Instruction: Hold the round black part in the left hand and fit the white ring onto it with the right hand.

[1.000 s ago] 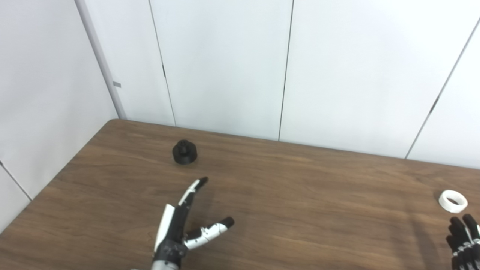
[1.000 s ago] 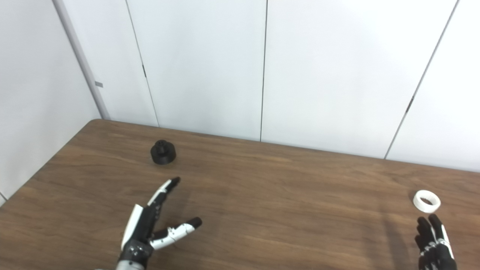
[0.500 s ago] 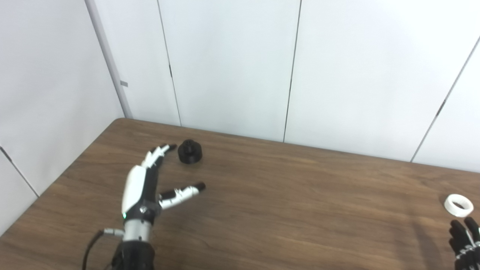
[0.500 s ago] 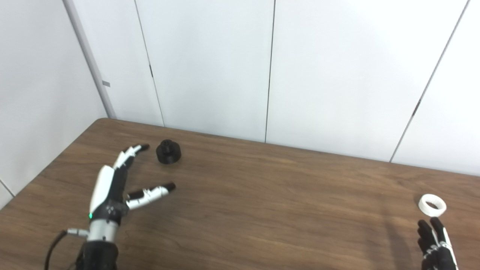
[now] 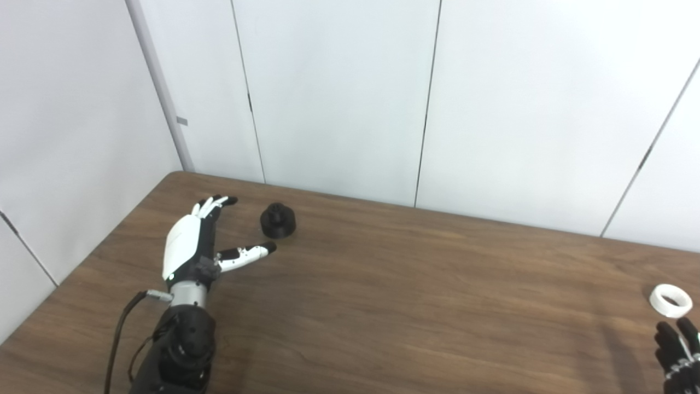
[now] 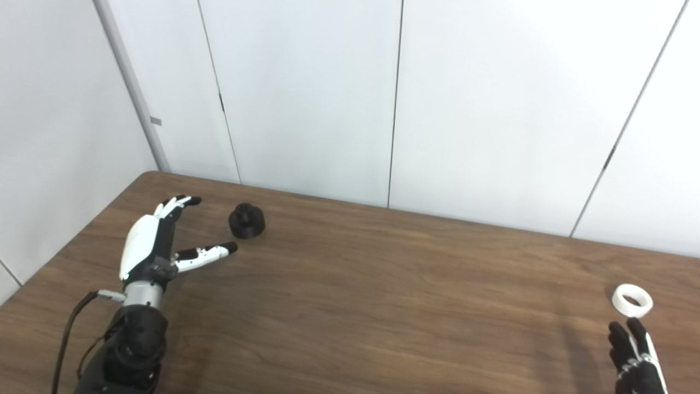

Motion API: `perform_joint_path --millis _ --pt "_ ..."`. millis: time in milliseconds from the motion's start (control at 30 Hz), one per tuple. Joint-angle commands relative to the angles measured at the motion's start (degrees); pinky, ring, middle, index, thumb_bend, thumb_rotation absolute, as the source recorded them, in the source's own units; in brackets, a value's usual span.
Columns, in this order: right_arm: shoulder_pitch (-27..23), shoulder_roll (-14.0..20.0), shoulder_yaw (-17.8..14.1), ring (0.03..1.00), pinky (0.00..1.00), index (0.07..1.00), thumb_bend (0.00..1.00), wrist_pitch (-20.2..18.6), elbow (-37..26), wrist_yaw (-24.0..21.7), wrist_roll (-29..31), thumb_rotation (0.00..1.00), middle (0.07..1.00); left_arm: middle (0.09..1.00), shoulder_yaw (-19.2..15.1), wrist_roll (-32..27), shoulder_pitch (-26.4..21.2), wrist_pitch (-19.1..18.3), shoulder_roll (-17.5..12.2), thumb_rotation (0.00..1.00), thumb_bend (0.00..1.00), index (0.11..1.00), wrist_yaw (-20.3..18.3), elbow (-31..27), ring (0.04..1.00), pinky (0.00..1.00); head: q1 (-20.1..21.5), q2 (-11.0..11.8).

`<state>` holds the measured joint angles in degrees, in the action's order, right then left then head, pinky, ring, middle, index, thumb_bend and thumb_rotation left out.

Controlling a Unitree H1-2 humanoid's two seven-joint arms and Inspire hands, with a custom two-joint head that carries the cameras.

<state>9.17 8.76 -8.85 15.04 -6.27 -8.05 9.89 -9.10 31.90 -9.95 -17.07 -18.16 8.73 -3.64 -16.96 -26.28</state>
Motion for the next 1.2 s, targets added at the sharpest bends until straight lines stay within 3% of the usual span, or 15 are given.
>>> perform_joint_path --millis 0,400,767,1167 --pt "3.79 -1.12 0.82 0.971 1.0 0.97 0.4 0.54 5.04 0.1 -0.27 1.0 0.945 0.944 0.32 0.99 -3.62 0.37 -2.17 0.34 0.97 0.831 1.06 0.99 0.997 1.0 -0.02 0.03" --pt "4.39 -1.13 1.12 0.98 1.0 0.977 0.41 0.11 4.25 -0.14 0.23 1.0 0.952 0.954 5.07 1.39 -10.43 -2.92 -5.24 0.37 1.0 0.828 -1.14 10.99 1.0 1.0 0.55 -0.19" --pt "5.2 -1.1 1.17 0.973 1.0 0.969 0.41 -0.4 3.09 0.31 -0.64 1.0 0.945 0.955 7.67 0.62 -16.83 -1.66 -6.51 0.39 1.0 0.814 0.43 23.15 1.0 1.0 0.9 -0.41" --pt "5.37 -1.2 1.39 0.964 1.0 0.967 0.42 -0.12 2.87 0.03 -0.35 1.0 0.937 0.967 10.76 0.32 -22.16 -1.48 -8.15 0.36 1.0 0.826 1.06 31.93 1.0 1.0 1.48 -0.31"
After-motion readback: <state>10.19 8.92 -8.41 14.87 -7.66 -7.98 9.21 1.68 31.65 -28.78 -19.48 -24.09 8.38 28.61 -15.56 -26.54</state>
